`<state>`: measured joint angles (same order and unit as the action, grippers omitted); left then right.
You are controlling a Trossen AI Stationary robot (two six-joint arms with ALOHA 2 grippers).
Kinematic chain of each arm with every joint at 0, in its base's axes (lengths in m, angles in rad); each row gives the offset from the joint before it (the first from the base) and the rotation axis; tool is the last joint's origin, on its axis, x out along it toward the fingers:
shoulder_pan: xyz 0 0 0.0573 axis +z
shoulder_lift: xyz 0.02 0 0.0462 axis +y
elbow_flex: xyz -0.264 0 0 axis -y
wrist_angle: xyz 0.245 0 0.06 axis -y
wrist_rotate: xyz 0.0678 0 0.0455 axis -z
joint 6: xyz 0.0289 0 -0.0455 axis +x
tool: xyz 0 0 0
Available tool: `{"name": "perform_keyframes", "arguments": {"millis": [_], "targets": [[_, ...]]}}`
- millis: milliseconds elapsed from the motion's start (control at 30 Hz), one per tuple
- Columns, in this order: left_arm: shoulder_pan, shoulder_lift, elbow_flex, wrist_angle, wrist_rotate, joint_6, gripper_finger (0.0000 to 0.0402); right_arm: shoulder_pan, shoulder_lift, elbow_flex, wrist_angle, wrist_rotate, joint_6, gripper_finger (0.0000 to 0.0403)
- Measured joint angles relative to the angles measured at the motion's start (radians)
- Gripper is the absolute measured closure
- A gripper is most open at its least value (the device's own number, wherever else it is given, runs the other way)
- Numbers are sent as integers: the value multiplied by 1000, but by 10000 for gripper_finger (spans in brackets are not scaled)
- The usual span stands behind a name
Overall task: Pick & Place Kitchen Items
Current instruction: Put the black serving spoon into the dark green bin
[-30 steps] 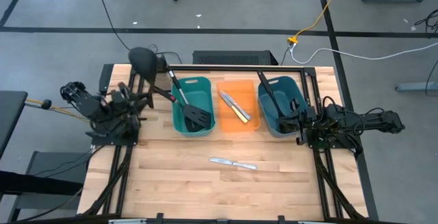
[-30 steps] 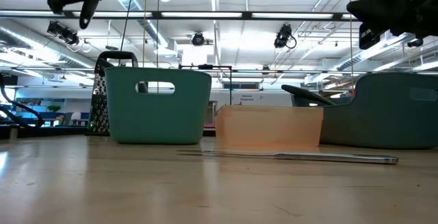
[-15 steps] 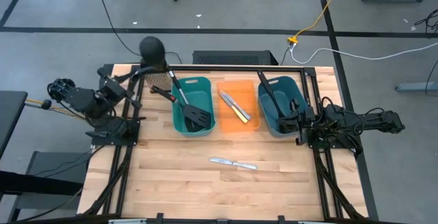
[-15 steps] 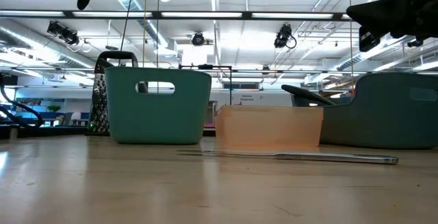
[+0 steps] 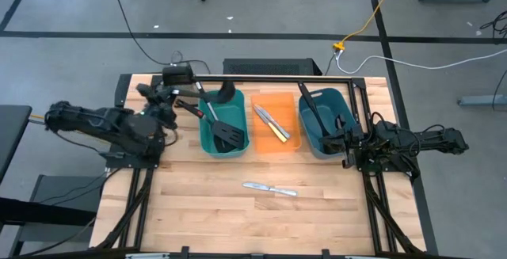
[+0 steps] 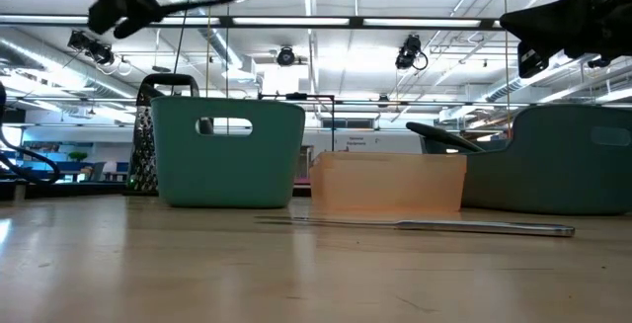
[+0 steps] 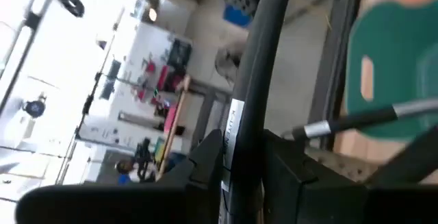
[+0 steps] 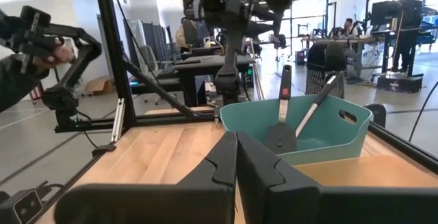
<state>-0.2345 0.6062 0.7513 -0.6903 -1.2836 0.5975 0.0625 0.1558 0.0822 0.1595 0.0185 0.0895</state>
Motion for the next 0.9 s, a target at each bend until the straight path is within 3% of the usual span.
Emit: {"name": "perform_keyframes", "arguments": {"millis": [100, 233, 467, 600, 900], "targets": [[89, 50, 0, -5, 29, 37, 321, 0, 0, 0, -4, 0, 0, 392], [174, 132, 0, 22, 32, 238, 321, 0, 0, 0, -7, 1, 0, 392], [224, 217, 0, 160, 25, 473, 321, 0, 0, 0, -40, 3, 0, 392], [227, 267, 3, 165, -24, 403, 321, 0, 0, 0, -73, 21, 8, 392], [238, 387, 3, 141, -2, 386, 321, 0, 0, 0, -82, 25, 8, 392]]}}
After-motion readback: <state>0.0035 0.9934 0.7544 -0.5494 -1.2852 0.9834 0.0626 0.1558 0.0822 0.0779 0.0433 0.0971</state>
